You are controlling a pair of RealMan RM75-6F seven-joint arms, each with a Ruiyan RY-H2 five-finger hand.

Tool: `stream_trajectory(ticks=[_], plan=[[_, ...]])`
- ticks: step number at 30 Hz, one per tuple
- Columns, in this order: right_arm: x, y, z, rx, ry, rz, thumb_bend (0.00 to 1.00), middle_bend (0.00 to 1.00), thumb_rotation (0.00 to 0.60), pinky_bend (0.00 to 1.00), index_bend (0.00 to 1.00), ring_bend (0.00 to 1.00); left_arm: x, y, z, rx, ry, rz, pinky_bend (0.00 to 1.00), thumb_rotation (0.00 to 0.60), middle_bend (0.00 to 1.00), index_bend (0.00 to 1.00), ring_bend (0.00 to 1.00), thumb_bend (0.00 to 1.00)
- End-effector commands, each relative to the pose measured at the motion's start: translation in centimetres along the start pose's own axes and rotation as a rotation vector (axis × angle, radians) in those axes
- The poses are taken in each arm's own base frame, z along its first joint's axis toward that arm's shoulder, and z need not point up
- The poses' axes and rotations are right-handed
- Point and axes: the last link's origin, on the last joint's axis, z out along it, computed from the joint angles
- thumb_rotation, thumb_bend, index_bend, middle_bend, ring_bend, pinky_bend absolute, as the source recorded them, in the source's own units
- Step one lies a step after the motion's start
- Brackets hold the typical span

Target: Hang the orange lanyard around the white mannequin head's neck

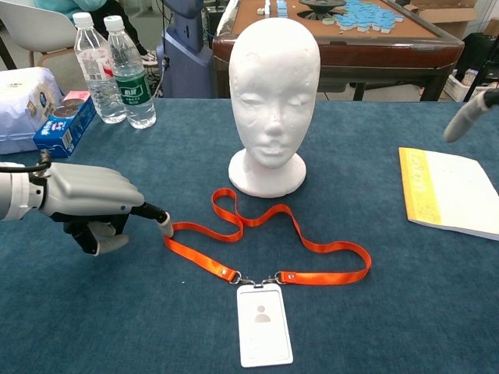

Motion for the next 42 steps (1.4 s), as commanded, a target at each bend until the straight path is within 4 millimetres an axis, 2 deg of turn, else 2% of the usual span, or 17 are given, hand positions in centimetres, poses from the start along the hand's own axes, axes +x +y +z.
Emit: stream_trajectory(ticks=[1,6,8,12,25,30,42], plan=[[-0.1,-1.7,1.5,0.091,-0.088,-0.029,0.79,0.84,0.600,0.80,0.26,0.85,-0.1,-0.1,-0.3,0.009,-0.004,-0.002,0.91,0.600,0.99,0.21,0.98,0.57],[-0.8,-2.9,3.4,0.154,-0.188,-0.043,0.96,0.94,0.600,0.92,0.24,0.95,-0.1,0.1,-0.5,0.013,0.000,-0.002,0.91,0.600,0.99,0.21,0.98,0.57],[-1.2,-3.1,4.1,0.160,-0.224,-0.039,1.00,0.98,0.600,0.96,0.23,0.99,-0.1,0.1,-0.6,0.015,-0.001,0.000,0.90,0.600,0.99,0.21,0.98,0.57],[-2.3,-3.3,5.4,0.163,-0.296,-0.035,1.00,1.00,0.600,1.00,0.23,1.00,-0.1,0.1,-0.7,0.021,-0.003,0.002,0.91,0.600,0.99,0.21,0.98,0.57],[-5.8,-4.8,9.3,0.178,-0.419,-0.041,1.00,1.00,0.600,1.00,0.21,1.00,-0.3,-0.1,-1.0,0.048,-0.012,0.007,0.91,0.600,0.99,0.21,0.99,0.57],[-7.0,-5.1,9.8,0.174,-0.455,-0.050,1.00,1.00,0.600,1.00,0.21,1.00,-0.4,-0.2,-1.2,0.056,-0.016,0.010,0.91,0.600,0.99,0.21,0.99,0.57],[-9.5,-4.0,10.6,0.113,-0.512,-0.062,1.00,1.00,0.600,1.00,0.21,1.00,-0.8,-0.6,-1.5,0.081,-0.026,0.006,0.91,0.600,0.99,0.21,0.99,0.57]])
